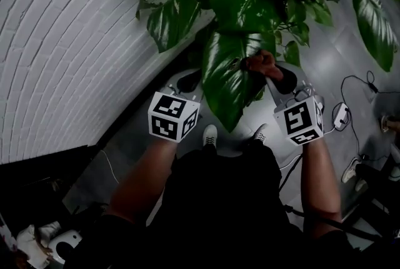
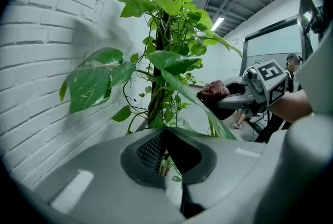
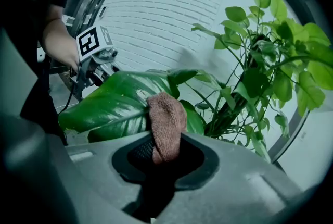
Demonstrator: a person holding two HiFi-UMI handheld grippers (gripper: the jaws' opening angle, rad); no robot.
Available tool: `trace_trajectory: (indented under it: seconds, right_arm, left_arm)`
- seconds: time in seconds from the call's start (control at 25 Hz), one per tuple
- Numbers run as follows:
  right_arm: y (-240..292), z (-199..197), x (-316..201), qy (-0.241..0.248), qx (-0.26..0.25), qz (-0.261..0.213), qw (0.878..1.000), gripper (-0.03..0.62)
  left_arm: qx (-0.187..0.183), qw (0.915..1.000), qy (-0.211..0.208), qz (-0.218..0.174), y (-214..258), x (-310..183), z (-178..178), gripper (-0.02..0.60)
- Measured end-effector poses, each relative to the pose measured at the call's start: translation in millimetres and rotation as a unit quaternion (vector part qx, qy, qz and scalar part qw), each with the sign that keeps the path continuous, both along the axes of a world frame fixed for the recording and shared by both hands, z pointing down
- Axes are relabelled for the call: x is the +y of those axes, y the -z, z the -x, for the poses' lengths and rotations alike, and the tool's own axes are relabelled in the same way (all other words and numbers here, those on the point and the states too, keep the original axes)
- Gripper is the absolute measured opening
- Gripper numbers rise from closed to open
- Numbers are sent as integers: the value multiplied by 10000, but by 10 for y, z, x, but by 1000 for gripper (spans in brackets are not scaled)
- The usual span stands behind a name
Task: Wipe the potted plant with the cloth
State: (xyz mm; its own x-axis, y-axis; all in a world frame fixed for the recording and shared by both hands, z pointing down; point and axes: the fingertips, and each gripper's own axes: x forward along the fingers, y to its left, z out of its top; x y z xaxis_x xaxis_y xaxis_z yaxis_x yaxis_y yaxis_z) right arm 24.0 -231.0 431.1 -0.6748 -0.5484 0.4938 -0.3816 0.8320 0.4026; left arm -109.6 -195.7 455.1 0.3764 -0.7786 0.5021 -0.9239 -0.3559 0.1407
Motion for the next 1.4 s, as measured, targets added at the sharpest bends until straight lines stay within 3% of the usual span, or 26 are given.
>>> trace_trajectory:
  seconds: [0.52,0.88,1.04,1.2,1.32,1.4]
  right_arm:
    - [-286,-404,-168,-789,-128,456,9958,58]
    - [-336,-762,-264,-1777,-474,804,9796,58]
    - [-214,-859,-194,-1979,-750,815,9740,58]
    - [147,-670,60,-1866,-1198,567,9735,58]
    - [542,-165,352,-1200,-1514,231,9809,58]
    - [661,255,590,-689,-1653,346,9832,58]
  left_arm:
    - [-30,9999,-36,111,-30,67,-14,17]
    - [-52,9997,-195,126,-45,82,-39,17]
    - [-58,9995,-287,143,-47,81,-53,17]
    - [-76,9988,-457,175,-61,96,-78,17]
    - [-87,9980,-600,172,-81,113,-107,17]
    - [-93,9976,-658,186,-100,134,-110,17]
